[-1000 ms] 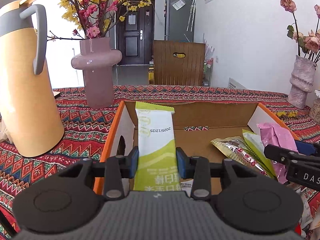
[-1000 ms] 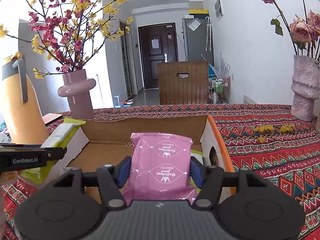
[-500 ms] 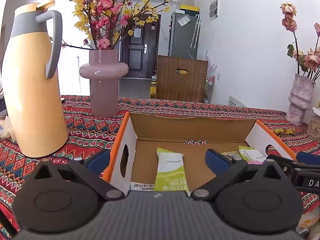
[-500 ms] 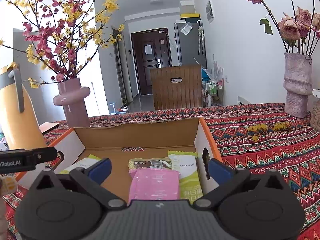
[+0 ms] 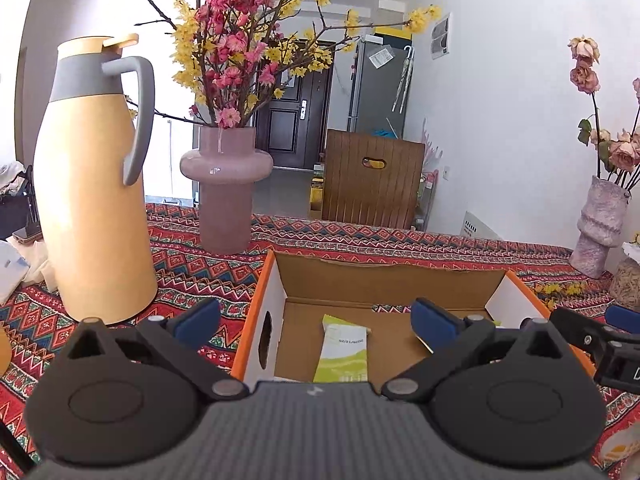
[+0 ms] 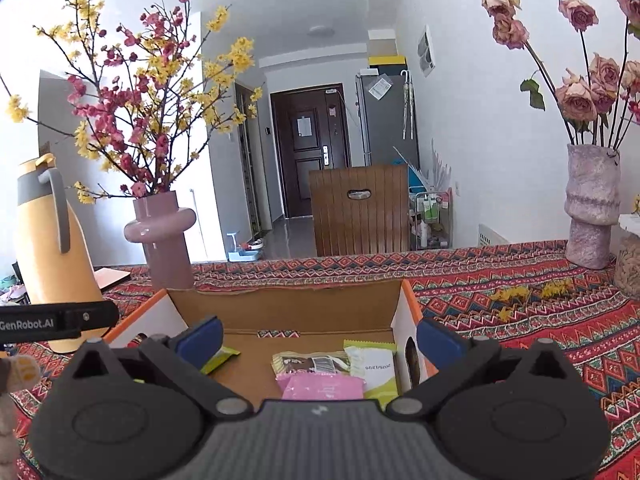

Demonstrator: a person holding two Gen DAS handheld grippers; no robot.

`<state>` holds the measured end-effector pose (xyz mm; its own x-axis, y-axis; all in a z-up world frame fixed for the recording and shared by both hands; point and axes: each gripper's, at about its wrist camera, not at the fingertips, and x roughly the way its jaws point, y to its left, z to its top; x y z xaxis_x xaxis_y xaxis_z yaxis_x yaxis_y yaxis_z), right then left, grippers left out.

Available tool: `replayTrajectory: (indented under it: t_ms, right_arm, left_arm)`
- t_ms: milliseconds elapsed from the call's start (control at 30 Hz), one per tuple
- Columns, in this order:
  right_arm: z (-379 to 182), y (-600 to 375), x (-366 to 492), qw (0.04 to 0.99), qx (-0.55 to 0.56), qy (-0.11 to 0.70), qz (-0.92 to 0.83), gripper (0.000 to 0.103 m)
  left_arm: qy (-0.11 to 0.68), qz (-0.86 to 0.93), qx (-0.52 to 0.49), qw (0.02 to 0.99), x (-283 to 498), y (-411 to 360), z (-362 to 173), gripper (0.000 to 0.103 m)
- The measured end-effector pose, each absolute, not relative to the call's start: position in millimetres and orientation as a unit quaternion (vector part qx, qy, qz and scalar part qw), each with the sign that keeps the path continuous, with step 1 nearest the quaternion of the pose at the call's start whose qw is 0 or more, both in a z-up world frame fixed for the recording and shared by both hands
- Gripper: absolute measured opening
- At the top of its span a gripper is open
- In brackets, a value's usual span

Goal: Organize snacks
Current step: 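Withdraw both grippers from the box toward the remaining snacks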

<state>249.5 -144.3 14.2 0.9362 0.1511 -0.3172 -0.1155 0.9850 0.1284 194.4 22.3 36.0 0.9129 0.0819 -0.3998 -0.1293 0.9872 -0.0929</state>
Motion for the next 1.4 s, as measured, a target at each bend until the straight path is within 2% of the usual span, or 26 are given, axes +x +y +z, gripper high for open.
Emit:
replayTrajectory:
  t_ms: [767, 1333, 1400]
  right_arm:
    - [14.1, -132.6, 146.8, 0.975, 0.071, 0.193, 0.086, 0.103]
    - [-18.8, -95.1, 118.5, 0.953, 0.036, 0.275, 0.122, 0.103]
    - [-22.6, -87.1, 121.9, 0.95, 0.029, 0.287, 0.121, 0.1]
  left_arm:
    - [0.207, 0.024, -0.07, 0.975, 87.9, 26.3, 37.7, 0.103]
    - [0.259, 0.034, -0.071, 0.963, 47.9, 47.1, -0.5, 0.103]
    - [0.262, 0.036, -0.073, 0.962, 45.5, 49.6, -1.7, 0.103]
